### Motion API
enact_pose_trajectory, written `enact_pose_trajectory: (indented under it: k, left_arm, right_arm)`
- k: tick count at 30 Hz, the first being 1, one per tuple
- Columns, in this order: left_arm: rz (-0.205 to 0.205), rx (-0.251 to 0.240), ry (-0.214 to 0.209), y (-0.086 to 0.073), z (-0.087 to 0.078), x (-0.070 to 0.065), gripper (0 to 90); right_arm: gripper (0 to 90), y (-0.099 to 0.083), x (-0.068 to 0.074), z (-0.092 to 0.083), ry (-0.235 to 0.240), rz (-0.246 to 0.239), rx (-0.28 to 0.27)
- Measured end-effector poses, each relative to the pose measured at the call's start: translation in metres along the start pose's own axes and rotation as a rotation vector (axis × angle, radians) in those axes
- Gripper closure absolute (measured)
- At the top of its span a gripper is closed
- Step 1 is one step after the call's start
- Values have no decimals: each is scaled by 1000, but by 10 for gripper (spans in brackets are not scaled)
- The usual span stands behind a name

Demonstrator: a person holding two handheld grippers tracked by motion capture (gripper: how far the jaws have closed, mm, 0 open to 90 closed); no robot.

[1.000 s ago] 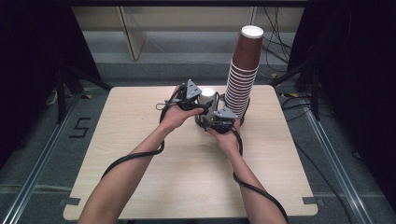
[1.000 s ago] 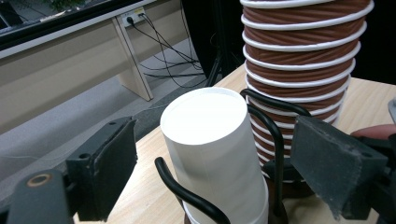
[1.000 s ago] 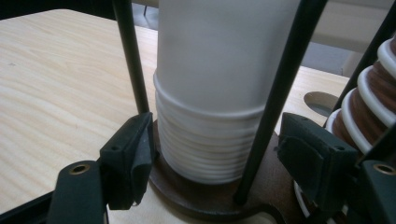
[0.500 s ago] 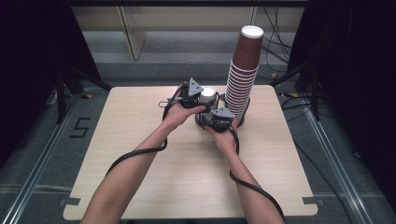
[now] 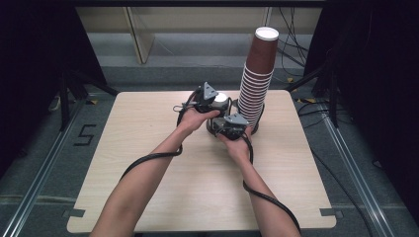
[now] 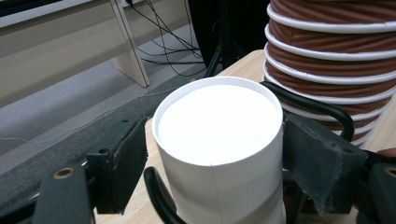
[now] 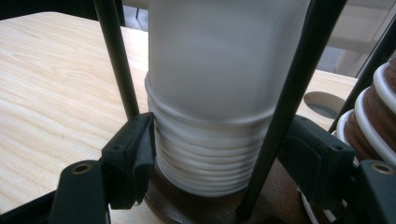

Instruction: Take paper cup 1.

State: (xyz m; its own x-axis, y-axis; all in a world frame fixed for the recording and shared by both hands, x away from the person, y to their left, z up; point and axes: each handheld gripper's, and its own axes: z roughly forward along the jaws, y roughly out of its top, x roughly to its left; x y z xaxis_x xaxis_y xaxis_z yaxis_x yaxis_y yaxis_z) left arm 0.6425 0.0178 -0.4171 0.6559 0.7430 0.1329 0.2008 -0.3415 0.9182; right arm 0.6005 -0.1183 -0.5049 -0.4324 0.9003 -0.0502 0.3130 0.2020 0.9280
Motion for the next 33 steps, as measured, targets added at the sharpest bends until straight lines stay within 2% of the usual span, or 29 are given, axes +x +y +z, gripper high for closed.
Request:
enact_pose_trajectory:
  k: [1,3,4,6,7,8,9,13,15,16,19,24,27,28,29,30,31,33]
  left_arm:
    - [9,4,0,0,1,0,231]
    - [-6,5,0,-1,2,0,241]
    - [-19,10,-5,-2,4,0,250]
    - [-29,10,-7,-3,6,-1,264]
    - [-29,10,-7,-3,6,-1,274]
    - [-29,8,-8,-3,6,-1,285]
    - [-34,6,-8,-3,7,-2,288]
    - [-38,4,-9,-2,7,-2,298]
    - [-41,0,-17,-1,6,-3,307]
    - [-38,0,-18,-1,6,-2,308]
    - [-49,-7,-19,0,6,-2,314]
    - [-57,-31,-18,4,3,-1,321]
    - [-57,-45,-14,8,1,0,323]
    - [-51,-57,-11,11,-1,1,323]
    - [-51,-57,-11,11,-1,1,324]
    - [-47,-63,-10,12,-3,1,324]
    - [-38,-76,-6,14,-5,0,325]
    - [-36,-88,-5,17,-7,0,325]
  right_arm:
    - [294,0,-1,0,2,-10,0]
    - [294,0,-1,0,2,-10,0]
    - [295,0,0,-1,3,9,6]
    - [299,0,-1,0,4,-15,3]
    - [303,0,-1,-1,7,-10,9]
    - [307,0,1,-2,20,24,23]
    - [309,0,0,-2,14,11,31]
    - [310,0,-1,-3,11,8,21]
    - [310,-1,-3,-1,13,-9,8]
    - [310,-1,-2,-1,16,10,8]
    - [310,-1,-1,-1,15,12,10]
    - [311,0,-3,-3,21,1,15]
    - [311,-1,-1,-3,16,24,15]
    - [309,-1,-2,-2,4,0,-4]
    - [309,-1,-2,-2,4,0,-4]
    - [307,0,-2,-5,24,14,16]
    - [305,0,-1,-4,9,14,0]
    - [303,2,-1,-7,22,4,4]
